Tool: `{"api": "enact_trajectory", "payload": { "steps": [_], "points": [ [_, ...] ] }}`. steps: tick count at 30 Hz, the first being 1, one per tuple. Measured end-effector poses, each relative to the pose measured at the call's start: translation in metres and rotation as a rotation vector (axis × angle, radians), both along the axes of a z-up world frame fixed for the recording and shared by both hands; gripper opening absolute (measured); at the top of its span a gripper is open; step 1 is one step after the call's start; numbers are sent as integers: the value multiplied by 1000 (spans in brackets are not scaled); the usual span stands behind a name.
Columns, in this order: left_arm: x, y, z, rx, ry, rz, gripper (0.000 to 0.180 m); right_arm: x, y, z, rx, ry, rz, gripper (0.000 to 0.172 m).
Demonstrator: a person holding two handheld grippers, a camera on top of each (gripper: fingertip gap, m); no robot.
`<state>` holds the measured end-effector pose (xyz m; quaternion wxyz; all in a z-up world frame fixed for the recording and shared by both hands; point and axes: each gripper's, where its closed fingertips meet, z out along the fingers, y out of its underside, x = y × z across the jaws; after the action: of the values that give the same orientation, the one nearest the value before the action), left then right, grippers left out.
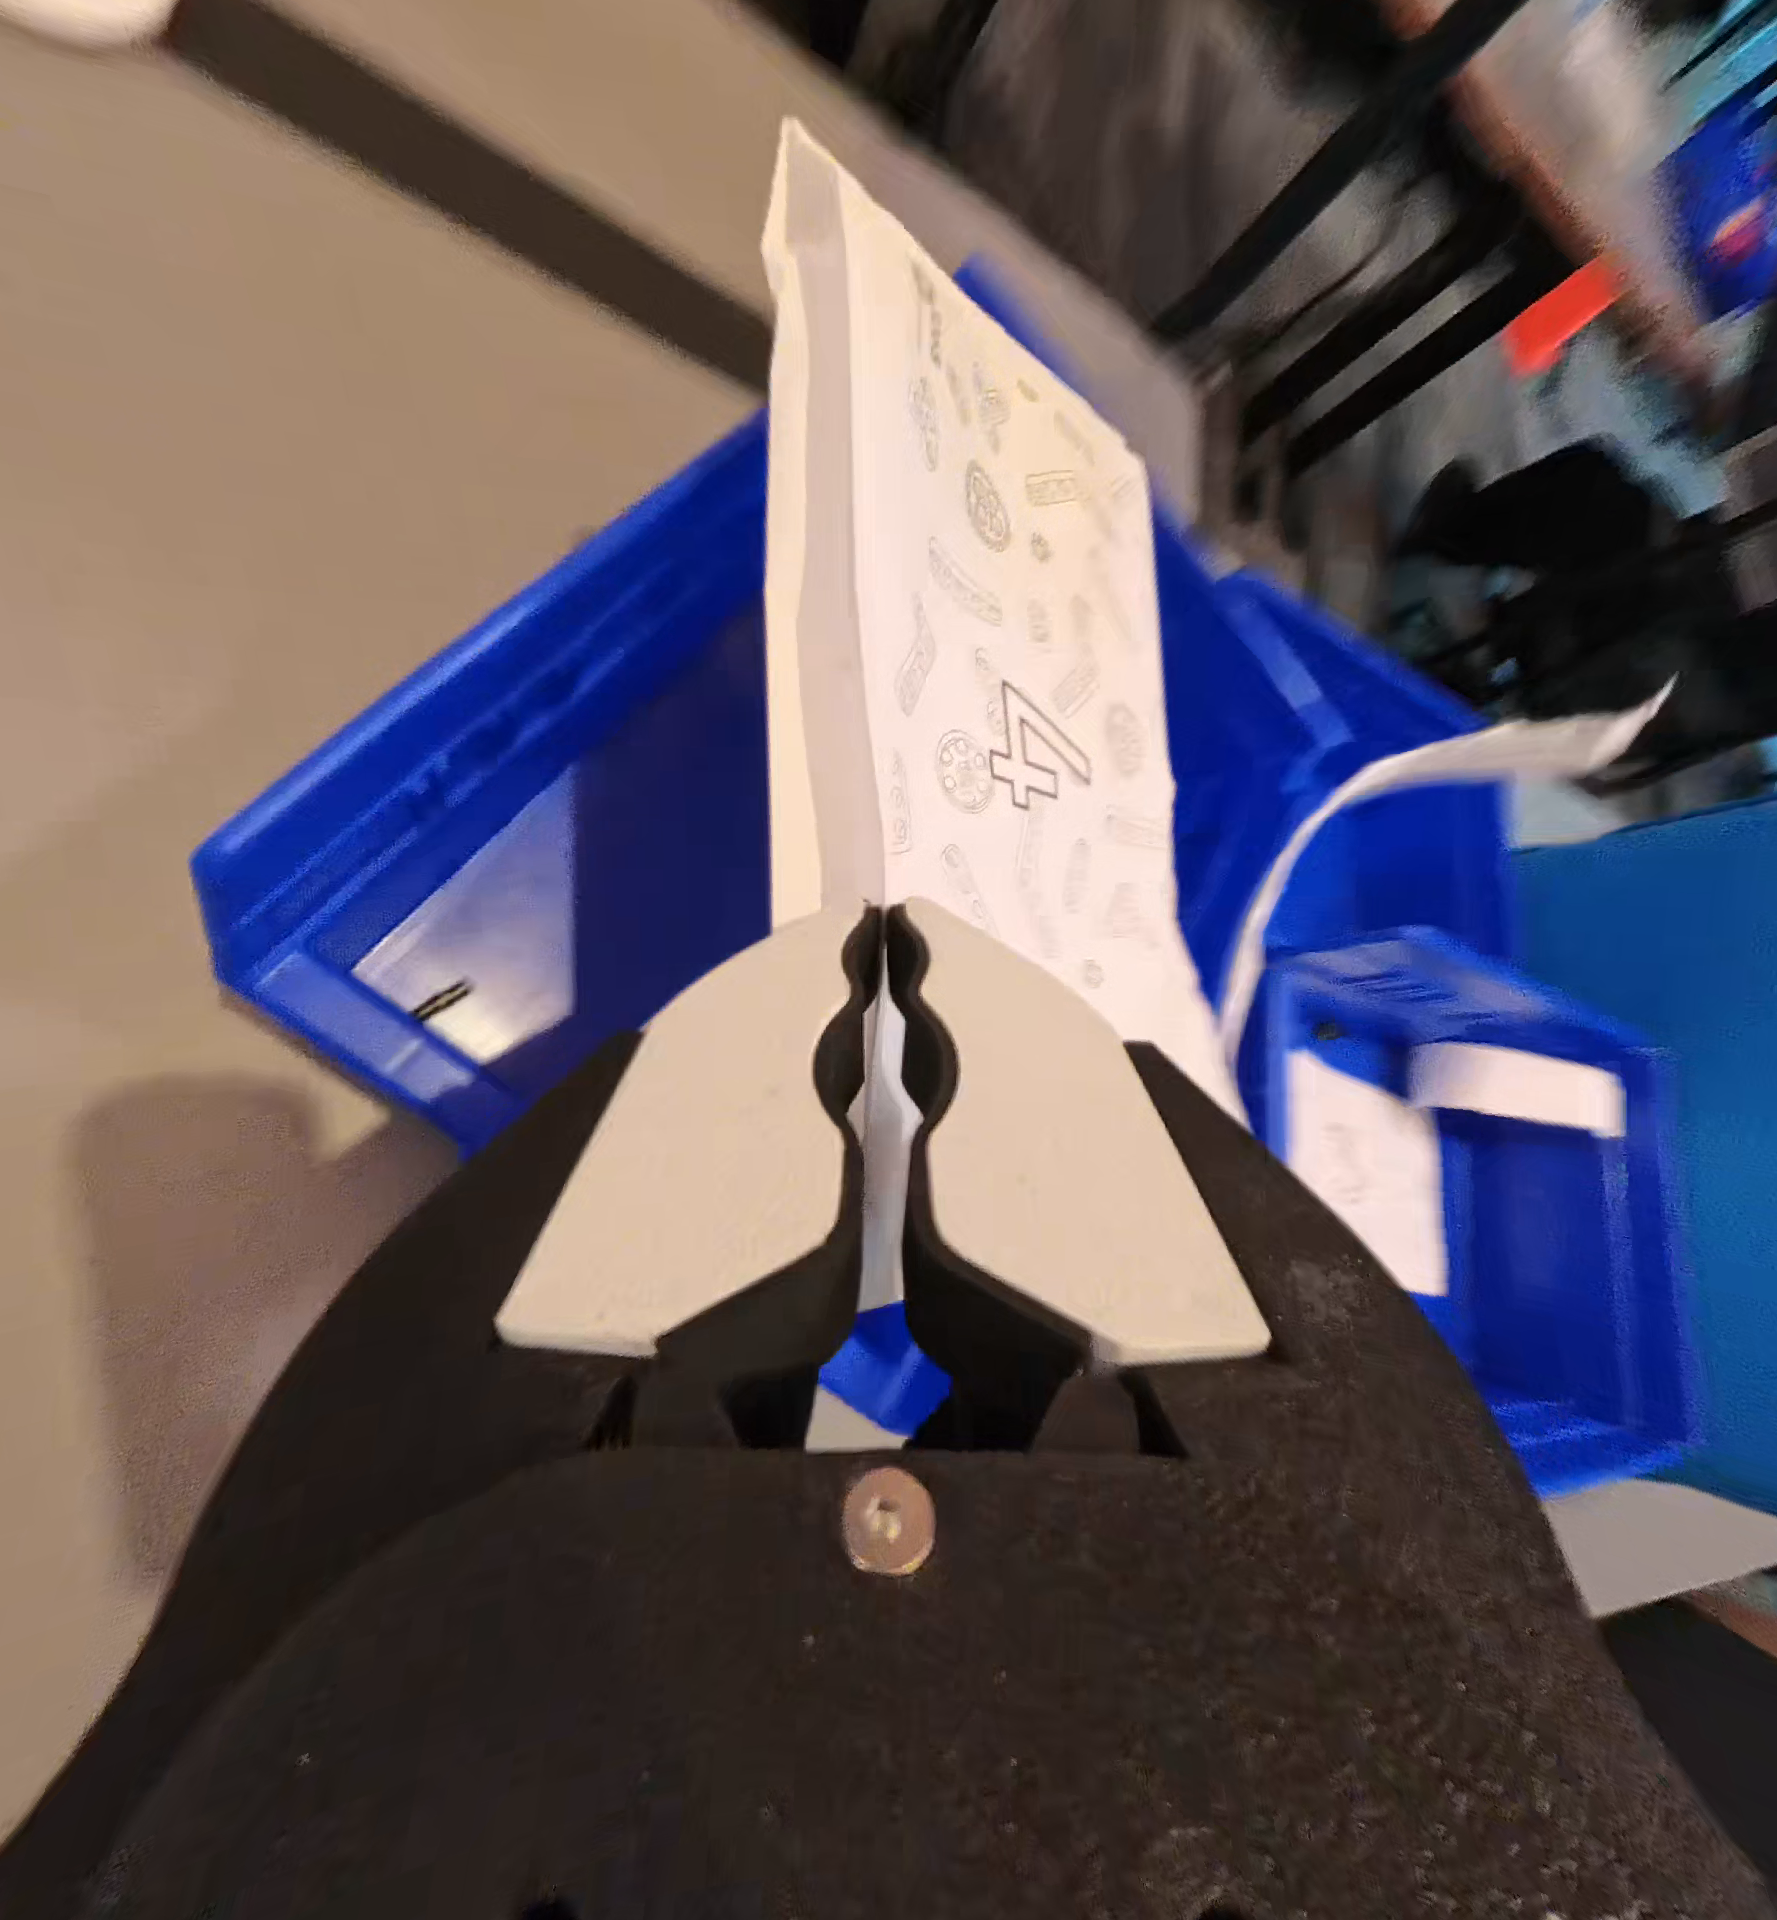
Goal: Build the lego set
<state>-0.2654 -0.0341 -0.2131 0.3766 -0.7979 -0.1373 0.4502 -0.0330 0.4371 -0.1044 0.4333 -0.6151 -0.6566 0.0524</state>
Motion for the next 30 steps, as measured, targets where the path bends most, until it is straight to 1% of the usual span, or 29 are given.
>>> {"api": "enact_trajectory", "payload": {
  "steps": [2, 3, 4, 5, 6, 8, 9, 12, 14, 15, 17, 19, 21, 22, 23, 25, 27, 30],
  "points": [
    [1, 0, 1, 15, -8, -1, 44, -5, -4, -46, -65, -101, -13, 3],
    [2, 1, 1, 21, -12, -3, 44, -7, -5, -65, -101, -125, -21, 7],
    [3, 2, 2, 23, -14, -5, 43, -10, -9, -80, -150, -135, -18, 11],
    [3, 2, 1, 21, -15, -6, 43, -12, -17, -89, -214, -131, 1, 21],
    [3, 2, 1, 17, -14, -7, 43, -13, -28, -92, -288, -116, 37, 28],
    [3, 2, 1, 16, -18, -8, 43, -13, -45, -82, -381, -67, 116, 35],
    [3, 2, 0, 17, -21, -9, 43, -12, -45, -72, -376, -38, 136, 36],
    [2, 4, -1, 11, -28, -11, 43, -4, -18, -41, -243, 6, 133, 39],
    [2, 4, -2, -1, -26, -12, 43, 0, 6, -30, -175, -11, 104, 39],
    [2, 5, -3, -4, -25, -12, 43, 1, 15, -29, -172, -30, 94, 39],
    [2, 4, -3, -5, -23, -13, 43, 1, 24, -36, -199, -79, 95, 39],
    [2, 4, -2, 4, -25, -10, 43, -4, 30, -55, -227, -139, 90, 38],
    [2, 2, 0, 19, -28, -6, 43, -6, 38, -80, -224, -225, 63, 38],
    [3, 1, 1, 28, -29, -5, 43, -8, 39, -89, -208, -257, 57, 39],
    [3, -1, 2, 38, -30, -7, 44, -11, 38, -92, -190, -261, 57, 39],
    [4, -4, 6, 52, -39, -7, 44, -22, 21, -81, -167, -209, 100, 37],
    [4, -10, 11, 41, -45, -12, 45, -34, -7, -58, -130, -139, 169, 36],
    [2, -31, 24, -25, -68, 3, 48, -48, -68, -22, -74, -82, 337, 36]
  ]
}}
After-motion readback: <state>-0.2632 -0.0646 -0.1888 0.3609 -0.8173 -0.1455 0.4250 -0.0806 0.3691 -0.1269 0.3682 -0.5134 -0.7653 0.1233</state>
